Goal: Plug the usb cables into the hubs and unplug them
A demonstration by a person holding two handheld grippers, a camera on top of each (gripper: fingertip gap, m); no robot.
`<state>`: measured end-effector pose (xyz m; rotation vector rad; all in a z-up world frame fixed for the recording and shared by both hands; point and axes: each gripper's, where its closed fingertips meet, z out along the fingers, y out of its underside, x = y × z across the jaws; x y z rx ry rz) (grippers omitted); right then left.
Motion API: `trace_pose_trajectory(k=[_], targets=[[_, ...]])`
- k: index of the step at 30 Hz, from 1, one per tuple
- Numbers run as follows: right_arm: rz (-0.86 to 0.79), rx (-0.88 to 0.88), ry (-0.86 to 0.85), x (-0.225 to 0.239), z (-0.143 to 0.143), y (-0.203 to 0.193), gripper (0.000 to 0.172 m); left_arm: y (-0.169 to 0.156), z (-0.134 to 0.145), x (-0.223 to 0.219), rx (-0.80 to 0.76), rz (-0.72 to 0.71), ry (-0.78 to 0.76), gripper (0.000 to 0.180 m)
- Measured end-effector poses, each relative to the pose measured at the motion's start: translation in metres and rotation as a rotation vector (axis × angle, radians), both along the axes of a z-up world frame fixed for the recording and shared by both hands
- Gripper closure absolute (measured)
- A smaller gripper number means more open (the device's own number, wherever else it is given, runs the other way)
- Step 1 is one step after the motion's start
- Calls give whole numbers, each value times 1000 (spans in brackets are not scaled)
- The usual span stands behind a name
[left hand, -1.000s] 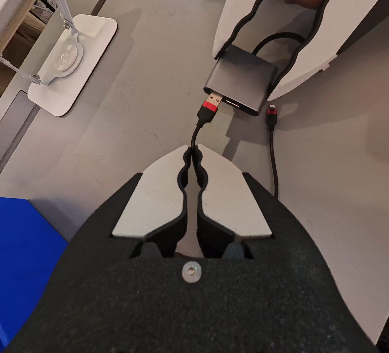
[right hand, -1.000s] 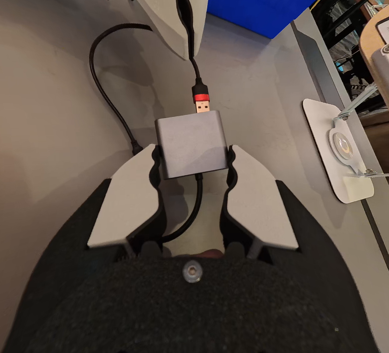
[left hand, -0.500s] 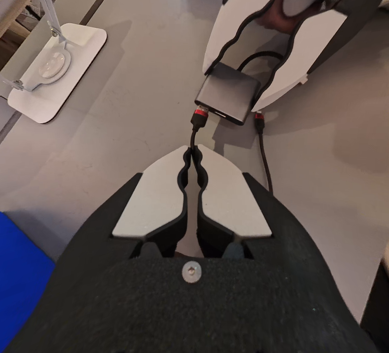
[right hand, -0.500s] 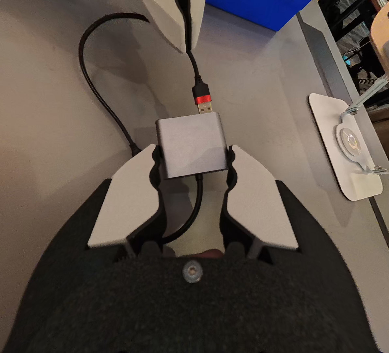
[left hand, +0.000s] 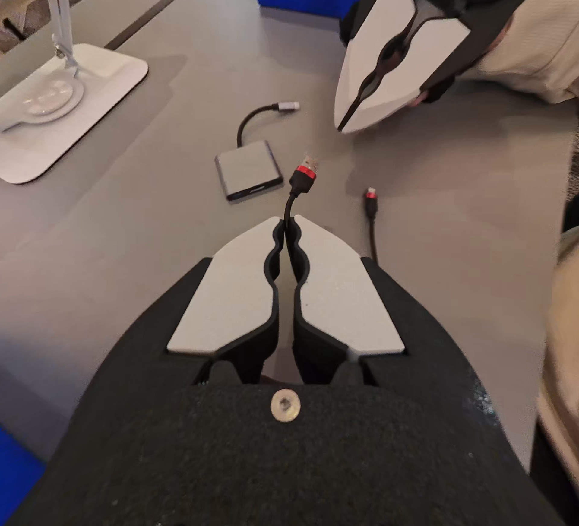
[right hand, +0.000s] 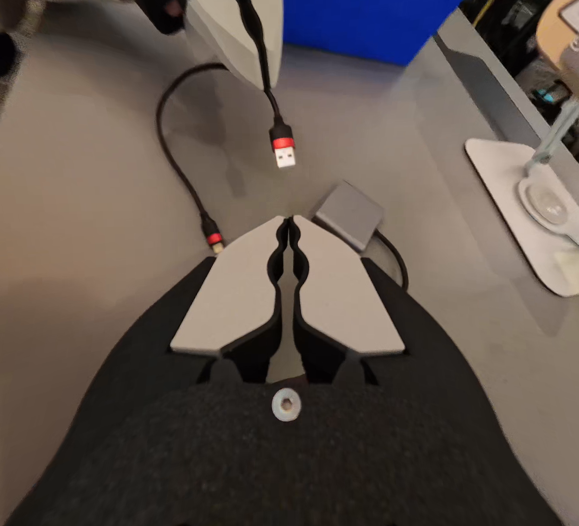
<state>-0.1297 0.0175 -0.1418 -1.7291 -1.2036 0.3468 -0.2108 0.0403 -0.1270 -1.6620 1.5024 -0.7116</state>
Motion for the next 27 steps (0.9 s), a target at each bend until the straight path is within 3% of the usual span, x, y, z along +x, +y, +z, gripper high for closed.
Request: trace_pose_trajectory(k=[2, 5, 9, 12, 15, 20, 22, 24, 27], targets=[[-41, 25, -15, 7, 3, 6, 171, 14, -12, -9, 25, 54, 62, 178], [-111, -75, -76, 23, 1, 15, 140, 21, -24, -23, -17, 96, 93, 178], [-246, -174, -134, 38, -5, 37, 115, 34, -44, -49, -12, 212, 164, 178], [-338, -216, -116, 31, -24, 51, 99, 28, -48, -49, -34, 204, 133, 178], [-425, -248, -83, 19, -41, 65, 96, 30, -54, -52, -9, 226, 172, 176], [-539, -333, -51, 14, -55, 82, 91, 26, -45, -50, -13, 228, 126, 155], [-556, -344, -34, 14, -55, 85, 94, 26, -40, -47, -13, 221, 102, 153], [-508, -390, 1, 6, -56, 83, 114, 30, -42, -45, -3, 218, 112, 153], [-521, -378, -8, 7, -56, 84, 115, 37, -58, -42, 8, 216, 187, 150]])
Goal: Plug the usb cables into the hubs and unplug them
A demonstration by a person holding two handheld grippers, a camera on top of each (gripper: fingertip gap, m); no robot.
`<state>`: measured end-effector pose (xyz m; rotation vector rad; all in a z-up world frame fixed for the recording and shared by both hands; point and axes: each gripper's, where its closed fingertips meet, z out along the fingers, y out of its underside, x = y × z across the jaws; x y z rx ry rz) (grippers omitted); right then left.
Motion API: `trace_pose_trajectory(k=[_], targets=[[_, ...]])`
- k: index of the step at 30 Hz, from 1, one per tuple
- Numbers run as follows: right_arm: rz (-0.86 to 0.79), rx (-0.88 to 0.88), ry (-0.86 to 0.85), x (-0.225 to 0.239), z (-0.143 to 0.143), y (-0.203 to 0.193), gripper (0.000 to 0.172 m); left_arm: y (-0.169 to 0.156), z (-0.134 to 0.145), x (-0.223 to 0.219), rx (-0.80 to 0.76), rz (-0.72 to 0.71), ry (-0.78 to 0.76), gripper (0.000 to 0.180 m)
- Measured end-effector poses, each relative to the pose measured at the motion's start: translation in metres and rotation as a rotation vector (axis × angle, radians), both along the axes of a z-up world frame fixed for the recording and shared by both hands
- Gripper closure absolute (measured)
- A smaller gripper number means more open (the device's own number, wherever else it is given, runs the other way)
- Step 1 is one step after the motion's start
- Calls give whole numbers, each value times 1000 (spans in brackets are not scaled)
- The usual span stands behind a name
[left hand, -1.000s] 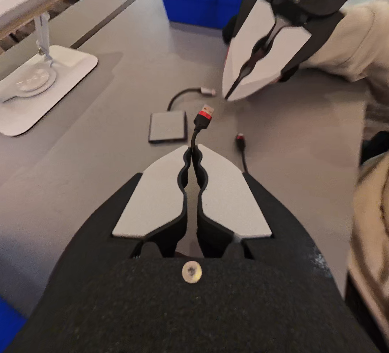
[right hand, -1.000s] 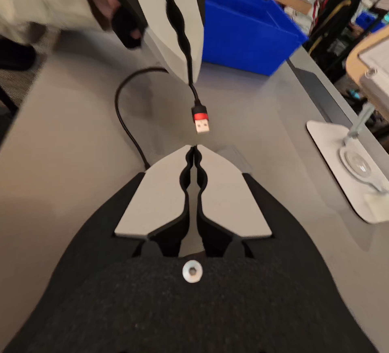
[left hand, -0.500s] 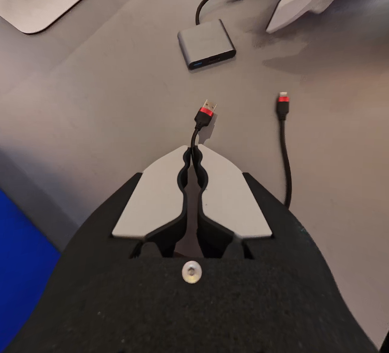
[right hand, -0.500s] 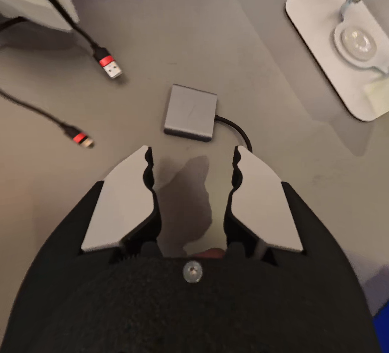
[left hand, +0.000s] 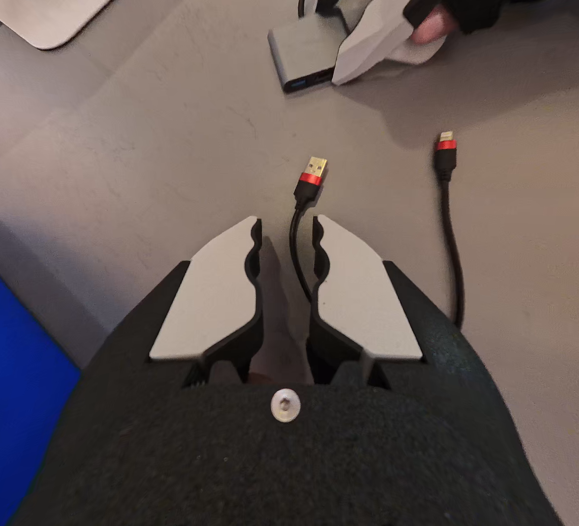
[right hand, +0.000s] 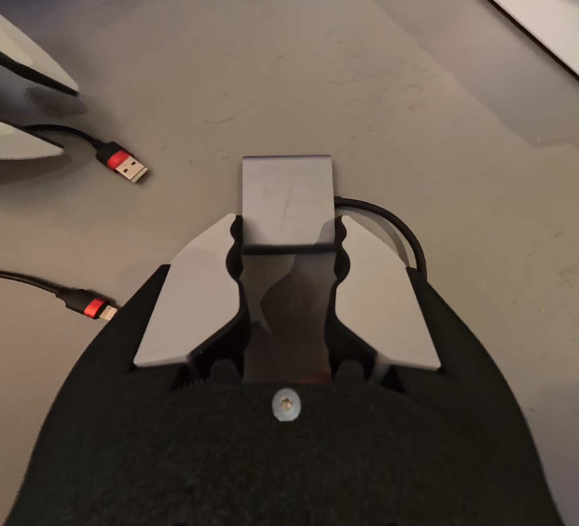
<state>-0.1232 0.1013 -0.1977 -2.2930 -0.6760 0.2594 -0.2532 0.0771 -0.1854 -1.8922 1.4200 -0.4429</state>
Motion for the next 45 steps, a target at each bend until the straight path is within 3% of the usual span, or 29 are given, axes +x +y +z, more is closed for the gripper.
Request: trace_pose_trajectory(k=[3, 6, 9, 11, 17, 21, 24, 29, 45], targets=[[-16, 12, 10, 3, 3, 0, 116, -1, -7, 6, -39, -20, 9, 150], [-2, 28, 137, -2, 18, -4, 116, -1, -8, 10, -50, -35, 29, 152], [12, 43, 239, -6, 34, -13, 116, -7, -11, 15, -95, -69, 33, 173], [13, 63, 252, -4, 41, -20, 116, -8, -11, 17, -84, -71, 41, 175], [17, 118, 161, 2, 43, -28, 116, -13, -5, 24, 152, -89, 115, 176], [9, 142, 213, -2, 53, -30, 116, -17, 29, 33, 327, -67, 83, 176], [-9, 163, 237, -9, 58, -32, 116, -15, 45, 37, 370, -45, 85, 176], [-46, 192, 168, -11, 56, -32, 116, -14, 46, 48, 295, -26, 58, 176], [-56, 199, 133, -12, 52, -31, 116, -12, 37, 58, 262, 5, 117, 176]])
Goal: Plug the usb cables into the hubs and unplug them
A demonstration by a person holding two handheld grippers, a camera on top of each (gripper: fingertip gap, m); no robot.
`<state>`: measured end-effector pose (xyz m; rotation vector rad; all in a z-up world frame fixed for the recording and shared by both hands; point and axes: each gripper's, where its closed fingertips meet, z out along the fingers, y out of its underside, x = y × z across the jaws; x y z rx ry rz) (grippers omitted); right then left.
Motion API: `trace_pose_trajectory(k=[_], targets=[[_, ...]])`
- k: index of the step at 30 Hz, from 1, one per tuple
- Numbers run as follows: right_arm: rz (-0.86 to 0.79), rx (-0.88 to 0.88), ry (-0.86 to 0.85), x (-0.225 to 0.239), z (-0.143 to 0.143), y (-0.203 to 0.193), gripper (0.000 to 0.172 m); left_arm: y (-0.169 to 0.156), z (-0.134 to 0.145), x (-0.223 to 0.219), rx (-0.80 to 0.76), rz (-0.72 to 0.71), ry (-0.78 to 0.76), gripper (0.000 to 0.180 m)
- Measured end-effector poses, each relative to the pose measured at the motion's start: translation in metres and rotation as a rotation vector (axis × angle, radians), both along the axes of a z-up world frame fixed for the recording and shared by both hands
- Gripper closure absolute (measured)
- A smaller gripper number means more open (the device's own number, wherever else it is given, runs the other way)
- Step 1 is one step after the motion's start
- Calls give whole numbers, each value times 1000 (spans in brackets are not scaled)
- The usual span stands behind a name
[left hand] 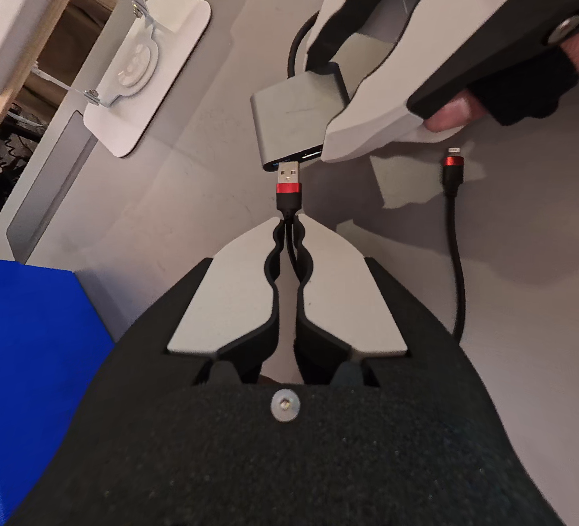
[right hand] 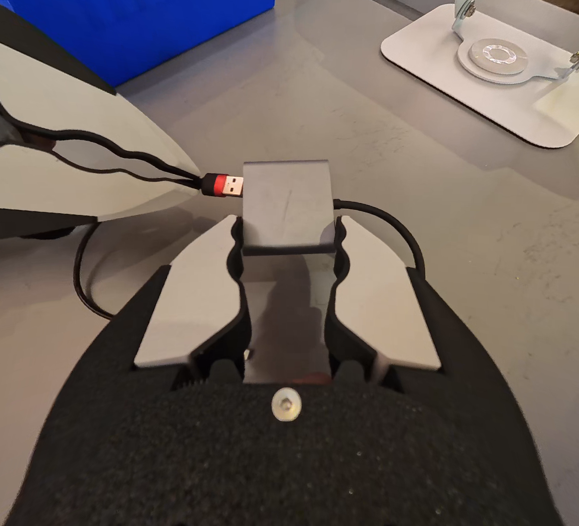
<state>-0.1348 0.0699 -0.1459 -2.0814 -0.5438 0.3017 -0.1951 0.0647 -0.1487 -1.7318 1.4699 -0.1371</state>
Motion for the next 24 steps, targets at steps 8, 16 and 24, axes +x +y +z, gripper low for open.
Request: trace_pose_trajectory(k=[8, 16, 24], targets=[[-21, 8, -48, 4, -3, 1, 116, 3, -3, 2, -37, 58, -3, 176], [-35, 39, -117, 6, -3, 2, 116, -1, -8, 8, -110, 76, -21, 176], [-38, 27, -92, 8, -3, 3, 116, 3, -14, 9, -138, 147, -17, 176]])
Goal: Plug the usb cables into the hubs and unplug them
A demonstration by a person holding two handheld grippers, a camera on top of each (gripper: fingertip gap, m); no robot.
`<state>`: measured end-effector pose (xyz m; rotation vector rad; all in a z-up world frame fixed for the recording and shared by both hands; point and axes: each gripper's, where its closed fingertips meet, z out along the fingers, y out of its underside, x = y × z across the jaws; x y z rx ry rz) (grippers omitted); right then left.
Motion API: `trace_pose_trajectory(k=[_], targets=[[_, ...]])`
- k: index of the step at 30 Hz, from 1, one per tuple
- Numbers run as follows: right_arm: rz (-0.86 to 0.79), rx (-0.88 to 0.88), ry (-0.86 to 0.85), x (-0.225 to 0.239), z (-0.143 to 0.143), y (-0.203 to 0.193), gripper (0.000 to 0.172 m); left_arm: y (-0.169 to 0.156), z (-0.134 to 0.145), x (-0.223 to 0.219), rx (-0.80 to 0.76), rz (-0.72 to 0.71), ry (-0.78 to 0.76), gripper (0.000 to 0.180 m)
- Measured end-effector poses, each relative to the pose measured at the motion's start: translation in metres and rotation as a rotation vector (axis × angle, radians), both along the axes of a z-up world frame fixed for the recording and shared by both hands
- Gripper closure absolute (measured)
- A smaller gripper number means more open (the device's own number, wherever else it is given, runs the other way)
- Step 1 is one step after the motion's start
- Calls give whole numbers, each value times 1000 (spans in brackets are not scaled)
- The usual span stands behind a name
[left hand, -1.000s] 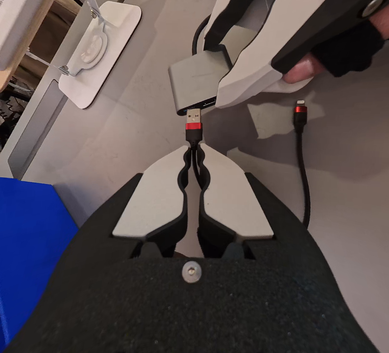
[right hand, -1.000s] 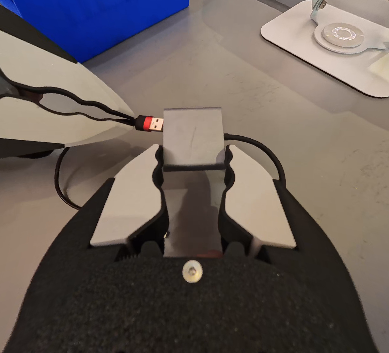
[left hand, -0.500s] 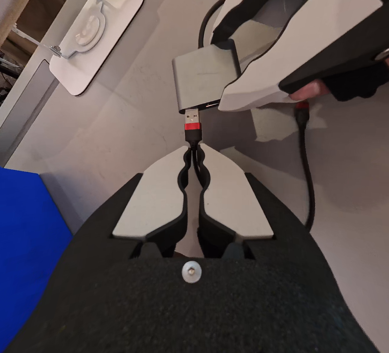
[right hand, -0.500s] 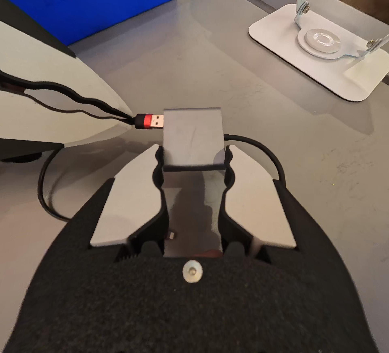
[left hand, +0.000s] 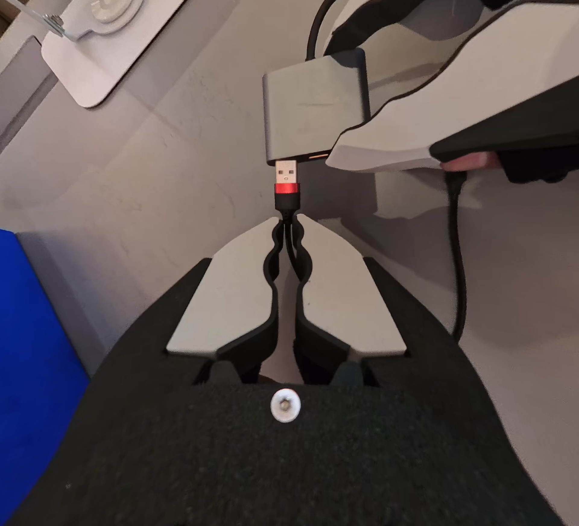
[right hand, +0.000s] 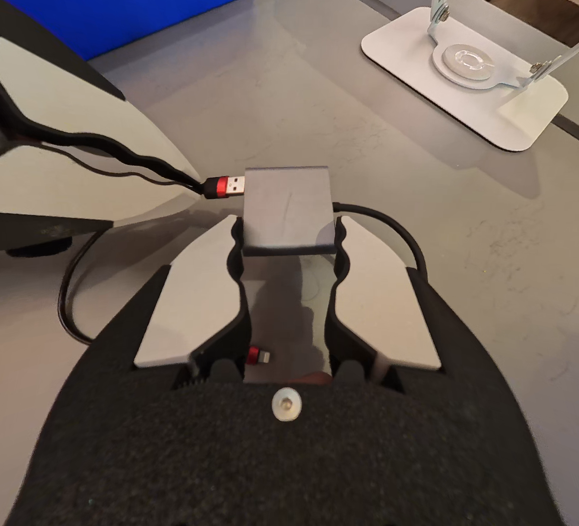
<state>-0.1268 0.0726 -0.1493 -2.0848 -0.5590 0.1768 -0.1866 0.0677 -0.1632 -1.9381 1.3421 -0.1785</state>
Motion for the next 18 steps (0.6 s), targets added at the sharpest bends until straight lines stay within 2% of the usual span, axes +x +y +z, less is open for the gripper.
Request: trace_pose_trajectory(k=[5, 14, 18], targets=[[-1, 4, -18, 0, -1, 0, 116, -1, -1, 2, -18, -6, -16, 176], [9, 43, -195, 1, -8, 1, 116, -4, -1, 3, -71, -8, -38, 176], [5, -4, -75, 0, -8, 1, 116, -5, -3, 4, -53, -25, -39, 176]])
